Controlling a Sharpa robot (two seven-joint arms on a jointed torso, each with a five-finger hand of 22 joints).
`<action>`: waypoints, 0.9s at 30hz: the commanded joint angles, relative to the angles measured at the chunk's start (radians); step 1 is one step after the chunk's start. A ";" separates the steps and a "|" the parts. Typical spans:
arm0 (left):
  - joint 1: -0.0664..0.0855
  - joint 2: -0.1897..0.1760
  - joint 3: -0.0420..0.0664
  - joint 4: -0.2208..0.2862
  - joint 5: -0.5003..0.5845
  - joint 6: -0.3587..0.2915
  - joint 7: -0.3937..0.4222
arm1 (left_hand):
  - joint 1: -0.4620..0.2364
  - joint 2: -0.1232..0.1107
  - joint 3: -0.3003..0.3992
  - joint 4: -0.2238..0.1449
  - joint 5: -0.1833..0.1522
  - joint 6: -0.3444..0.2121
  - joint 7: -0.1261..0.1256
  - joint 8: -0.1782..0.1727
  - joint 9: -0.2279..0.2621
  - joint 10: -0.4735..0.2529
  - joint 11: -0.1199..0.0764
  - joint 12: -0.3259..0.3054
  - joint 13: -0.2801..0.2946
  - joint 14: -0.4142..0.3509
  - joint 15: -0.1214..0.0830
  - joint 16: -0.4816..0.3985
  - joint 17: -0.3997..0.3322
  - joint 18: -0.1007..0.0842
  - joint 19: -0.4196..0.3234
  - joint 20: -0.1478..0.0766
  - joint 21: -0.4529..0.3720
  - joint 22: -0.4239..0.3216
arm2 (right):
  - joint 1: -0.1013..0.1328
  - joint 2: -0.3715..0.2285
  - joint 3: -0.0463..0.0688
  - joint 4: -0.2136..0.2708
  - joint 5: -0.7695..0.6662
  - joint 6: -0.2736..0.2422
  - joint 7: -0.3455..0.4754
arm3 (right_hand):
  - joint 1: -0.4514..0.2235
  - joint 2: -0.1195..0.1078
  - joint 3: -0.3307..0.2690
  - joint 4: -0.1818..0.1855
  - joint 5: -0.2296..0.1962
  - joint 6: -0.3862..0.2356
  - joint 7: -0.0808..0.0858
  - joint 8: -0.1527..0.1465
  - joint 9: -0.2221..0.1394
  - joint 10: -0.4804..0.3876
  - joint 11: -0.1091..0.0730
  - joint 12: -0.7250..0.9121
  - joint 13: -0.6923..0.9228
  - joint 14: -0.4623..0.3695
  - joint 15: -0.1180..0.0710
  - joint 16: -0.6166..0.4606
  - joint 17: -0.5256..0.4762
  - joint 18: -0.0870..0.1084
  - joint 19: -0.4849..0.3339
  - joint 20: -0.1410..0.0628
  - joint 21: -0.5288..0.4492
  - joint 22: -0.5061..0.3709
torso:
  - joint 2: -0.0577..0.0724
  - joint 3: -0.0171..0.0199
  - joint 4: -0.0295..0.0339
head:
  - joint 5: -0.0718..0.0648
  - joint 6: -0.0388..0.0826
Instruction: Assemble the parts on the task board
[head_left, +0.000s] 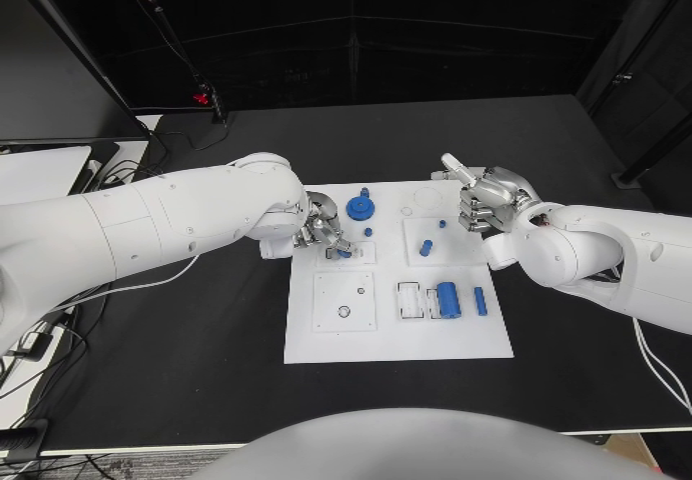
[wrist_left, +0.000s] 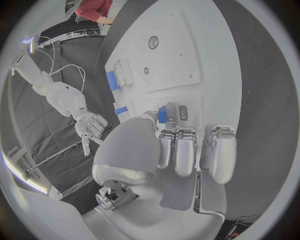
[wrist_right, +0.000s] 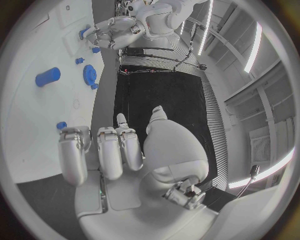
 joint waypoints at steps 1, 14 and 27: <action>0.001 0.002 0.001 -0.001 -0.003 0.014 0.000 | 0.042 0.045 0.059 -0.054 0.005 0.017 -0.021 0.005 0.002 0.111 -0.003 -0.002 0.261 0.106 -0.003 0.001 0.263 -0.006 0.106 0.005 0.003 0.263 | 0.001 0.001 0.000 0.002 0.000 0.002 0.007 | 0.009 0.003 -0.004 0.000 0.001 -0.002 -0.007 0.004 -0.001 0.106 -0.004 0.003 0.263 0.106 -0.007 0.002 0.263 -0.007 0.104 -0.001 0.003 0.263 | -0.001 0.0003 0.0005 | 0.000 0.000; -0.001 0.008 0.001 -0.006 -0.003 0.021 -0.009 | 0.040 0.046 0.061 -0.054 0.005 0.017 -0.021 0.005 0.003 0.111 -0.003 -0.002 0.261 0.106 -0.003 0.001 0.263 -0.006 0.106 0.005 0.003 0.263 | 0.001 0.001 0.000 0.002 0.000 0.002 0.007 | 0.008 0.004 -0.004 0.000 0.001 -0.002 -0.007 0.005 -0.001 0.106 -0.004 0.003 0.263 0.106 -0.007 0.002 0.263 -0.007 0.104 -0.001 0.003 0.263 | 0.000 0.0001 0.0001 | 0.001 0.001; -0.002 0.011 0.001 -0.009 -0.003 0.009 -0.016 | 0.039 0.045 0.062 -0.054 0.005 0.017 -0.021 0.004 0.004 0.111 -0.002 -0.002 0.261 0.106 -0.002 0.001 0.263 -0.006 0.106 0.005 0.003 0.263 | 0.001 0.001 0.000 0.001 0.000 0.002 0.006 | 0.006 0.005 -0.005 0.001 0.002 -0.002 -0.007 0.005 -0.001 0.106 -0.004 0.003 0.263 0.106 -0.007 0.002 0.263 -0.007 0.104 -0.001 0.003 0.263 | 0.000 0.0001 0.0008 | 0.000 -0.001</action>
